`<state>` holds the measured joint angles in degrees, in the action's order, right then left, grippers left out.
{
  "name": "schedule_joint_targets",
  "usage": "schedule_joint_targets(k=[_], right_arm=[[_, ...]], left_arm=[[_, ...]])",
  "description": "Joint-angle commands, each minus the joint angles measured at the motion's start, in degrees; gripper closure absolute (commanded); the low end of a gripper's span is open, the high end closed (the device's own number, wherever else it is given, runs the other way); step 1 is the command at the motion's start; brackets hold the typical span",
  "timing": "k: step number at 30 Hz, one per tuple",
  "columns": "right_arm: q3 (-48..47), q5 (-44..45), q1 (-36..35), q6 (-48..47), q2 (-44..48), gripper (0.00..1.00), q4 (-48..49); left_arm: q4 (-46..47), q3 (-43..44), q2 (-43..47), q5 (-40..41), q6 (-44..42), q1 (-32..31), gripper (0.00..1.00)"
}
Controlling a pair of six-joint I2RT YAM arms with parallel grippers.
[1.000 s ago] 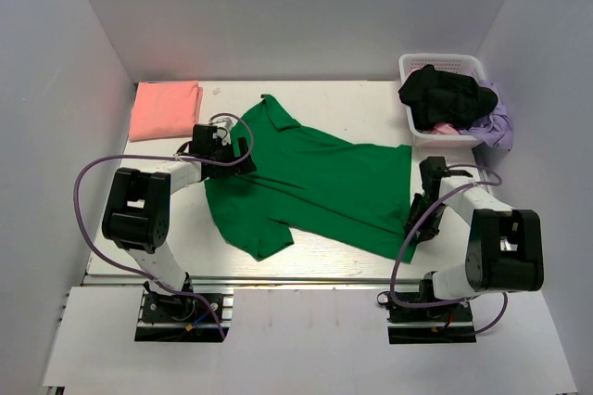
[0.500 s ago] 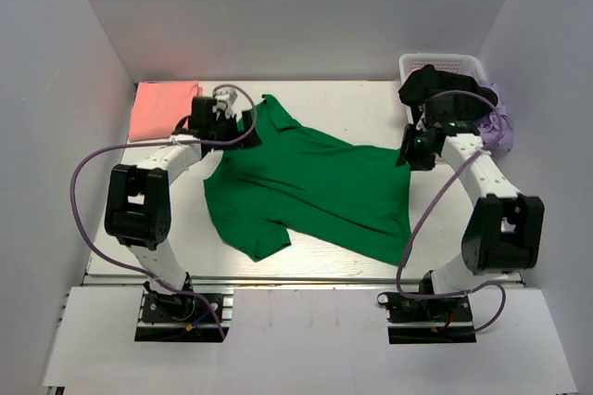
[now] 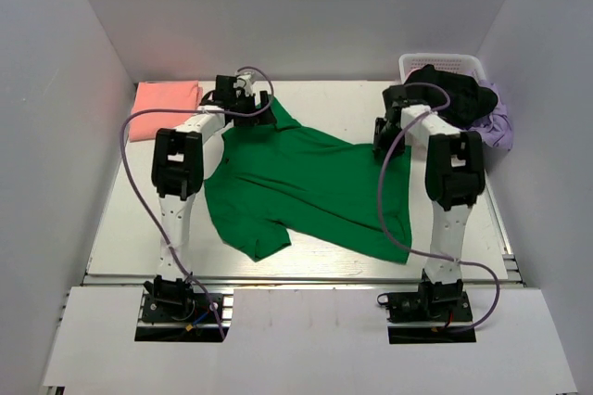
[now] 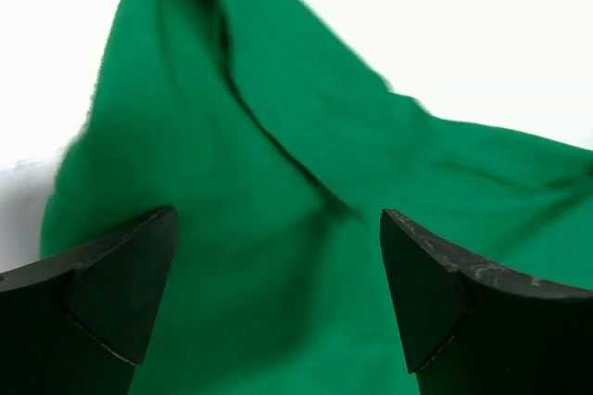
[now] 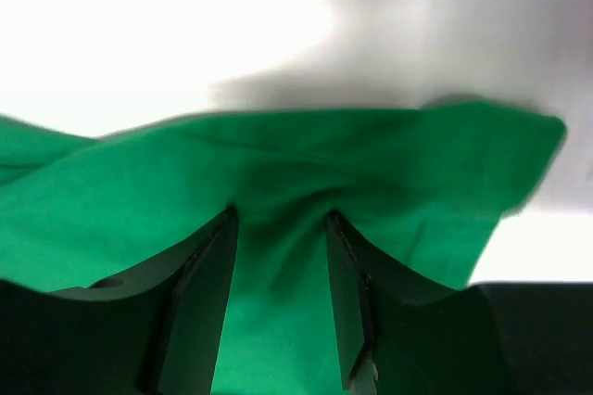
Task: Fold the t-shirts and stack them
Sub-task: Flatten out the tshirt
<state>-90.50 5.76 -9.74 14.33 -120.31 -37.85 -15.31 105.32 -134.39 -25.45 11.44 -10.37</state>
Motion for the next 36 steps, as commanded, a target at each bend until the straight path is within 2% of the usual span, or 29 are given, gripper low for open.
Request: schedule_joint_targets(k=[1, 2, 4, 8, 9, 12, 14, 15, 16, 19, 22, 26, 29, 31, 32, 36], right_arm=[[-8.28, -1.36, 0.33, -0.79, -7.01, 0.51, -1.7], [-12.9, -1.97, 0.33, -1.23, -9.57, 0.51, -1.97], [-16.1, -3.12, 0.77, -2.02, -12.39, 0.51, -2.93], [-32.17, -5.06, 0.77, -4.29, -24.49, 0.51, -7.41], [-37.68, -7.06, 0.86, -5.0, -25.58, 0.48, -6.72], [-39.49, -8.04, 0.95, -5.45, -28.22, 0.4, -1.64], [-41.76, -9.36, 1.56, -5.36, -28.49, 0.35, 2.85], [-40.38, -8.49, 1.74, -5.36, -26.83, 0.32, 4.95], [-39.5, -8.31, 1.57, -5.62, -26.21, 0.3, 10.98], [-36.5, -10.33, 1.56, -9.22, -23.39, 0.26, 17.52], [-38.34, -9.8, 1.39, -9.5, -21.9, 0.25, 18.6], [-38.53, -8.49, 1.57, -12.37, -18.66, 0.21, 18.07], [-38.17, -9.62, 1.04, -17.48, -14.35, 0.17, 17.11], [-35.99, -12.25, 1.03, -18.36, -9.28, 0.15, 16.84], [-33.63, -13.13, 0.86, -18.37, -7.76, 0.1, 16.93], [-25.62, -17.96, 0.6, -16.71, 2.42, 0.1, 16.49]], left_arm=[[-4.64, 8.04, -2.8, 0.4, -1.69, -0.35, 0.0], [-5.51, 9.45, -4.29, -0.73, -1.69, -0.35, 0.0], [-6.74, 13.22, -8.33, -0.74, -1.69, -0.35, 0.0], [-10.52, 16.85, -11.86, 4.6, -0.54, -0.35, 0.0], [-10.01, 16.85, -11.86, 5.84, 0.33, 0.17, 0.0], [-9.47, 16.06, -11.86, 10.85, 3.93, 1.66, 0.0], [-11.23, 16.67, -12.48, 17.96, 6.3, 2.54, 0.0], [-11.23, 17.2, -12.48, 20.16, 7.01, 3.16, 0.0], [-11.23, 17.2, -12.48, 23.05, 7.71, 3.16, 0.0], [-12.98, 19.04, -12.48, 25.97, 10.35, 4.22, 0.0], [-15.27, 19.66, -12.48, 30.7, 14.92, 5.27, 0.0], [-15.8, 20.8, -9.94, 31.96, 15.63, 6.59, 0.0], [-10.46, 20.81, -6.34, 26.44, 10.46, 7.12, 0.0], [-6.51, 20.28, -2.65, 19.67, 6.94, 7.12, 0.0], [-5.96, 20.28, -1.42, 17.65, 6.41, 7.12, 0.0], [-8.93, 20.89, 4.74, 14.74, 3.86, 5.28, 0.0]])
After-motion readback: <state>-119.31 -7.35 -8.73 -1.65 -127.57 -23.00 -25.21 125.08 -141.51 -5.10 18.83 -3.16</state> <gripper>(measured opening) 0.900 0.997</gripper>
